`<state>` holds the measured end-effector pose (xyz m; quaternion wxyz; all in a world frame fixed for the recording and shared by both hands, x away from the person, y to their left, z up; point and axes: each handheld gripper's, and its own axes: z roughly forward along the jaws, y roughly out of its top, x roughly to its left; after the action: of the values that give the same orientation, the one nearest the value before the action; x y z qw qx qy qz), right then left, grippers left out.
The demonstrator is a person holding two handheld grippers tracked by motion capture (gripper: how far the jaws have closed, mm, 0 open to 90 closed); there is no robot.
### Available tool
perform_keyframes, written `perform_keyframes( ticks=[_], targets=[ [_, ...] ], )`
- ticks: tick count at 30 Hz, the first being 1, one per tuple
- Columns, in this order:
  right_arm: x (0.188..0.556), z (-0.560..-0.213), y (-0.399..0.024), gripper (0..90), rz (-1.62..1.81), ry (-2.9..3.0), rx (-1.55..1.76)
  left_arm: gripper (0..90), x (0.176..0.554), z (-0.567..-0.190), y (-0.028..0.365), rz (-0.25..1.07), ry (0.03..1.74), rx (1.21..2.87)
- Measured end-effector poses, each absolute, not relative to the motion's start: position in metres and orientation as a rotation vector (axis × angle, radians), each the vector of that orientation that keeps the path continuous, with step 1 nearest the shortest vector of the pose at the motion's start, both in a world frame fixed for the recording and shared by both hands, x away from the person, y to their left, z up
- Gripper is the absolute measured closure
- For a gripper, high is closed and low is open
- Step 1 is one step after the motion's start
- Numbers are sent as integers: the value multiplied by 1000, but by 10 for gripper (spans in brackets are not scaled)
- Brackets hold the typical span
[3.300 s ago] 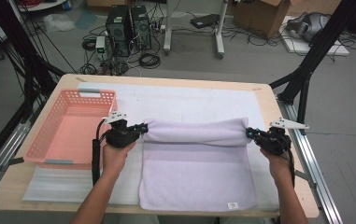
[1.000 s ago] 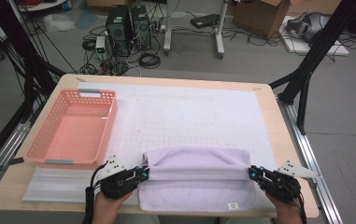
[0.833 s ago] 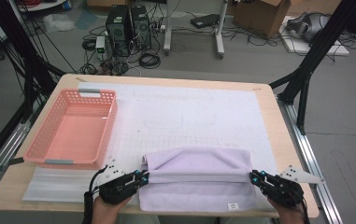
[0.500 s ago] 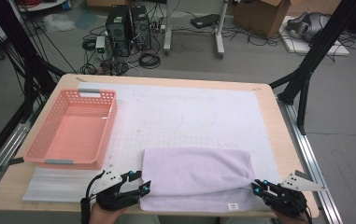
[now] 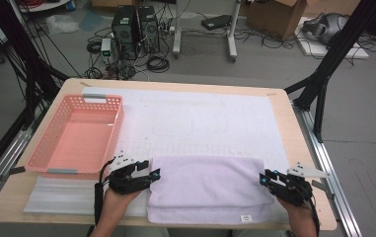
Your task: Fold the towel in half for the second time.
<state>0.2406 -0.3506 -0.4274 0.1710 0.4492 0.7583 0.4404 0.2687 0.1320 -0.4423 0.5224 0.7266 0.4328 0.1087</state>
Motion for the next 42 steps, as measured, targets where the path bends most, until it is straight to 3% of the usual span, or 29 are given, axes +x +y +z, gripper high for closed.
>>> perform_keyframes(
  ticks=[7,12,16,23,25,27,28,29,31,42],
  targets=[
    [287,-443,-329,748,1130,2232,1303,411,279,-445,128,249,1047,1757],
    [298,-445,-335,768,977,2084,1337,397,284,-449,129,258,1094,1773],
    [291,-441,-342,582,1097,2062,1376,374,288,-451,130,248,1129,1788],
    [280,-448,-356,447,1098,2130,1422,403,291,-454,123,224,1131,1840],
    [280,-450,-356,470,1110,2137,1422,521,290,-454,120,238,1114,1869],
    [281,-451,-355,578,1129,2156,1409,700,289,-454,114,200,1068,1906],
    [281,-451,-354,689,1155,2175,1406,787,289,-454,113,195,1084,1904],
    [281,-451,-353,783,1179,2189,1416,796,290,-454,114,182,1103,1896],
    [281,-449,-351,816,1183,2208,1419,814,293,-453,116,165,1122,1872],
    [304,-439,-350,827,1189,2077,1377,818,333,-426,113,285,1124,1806]
  ],
)
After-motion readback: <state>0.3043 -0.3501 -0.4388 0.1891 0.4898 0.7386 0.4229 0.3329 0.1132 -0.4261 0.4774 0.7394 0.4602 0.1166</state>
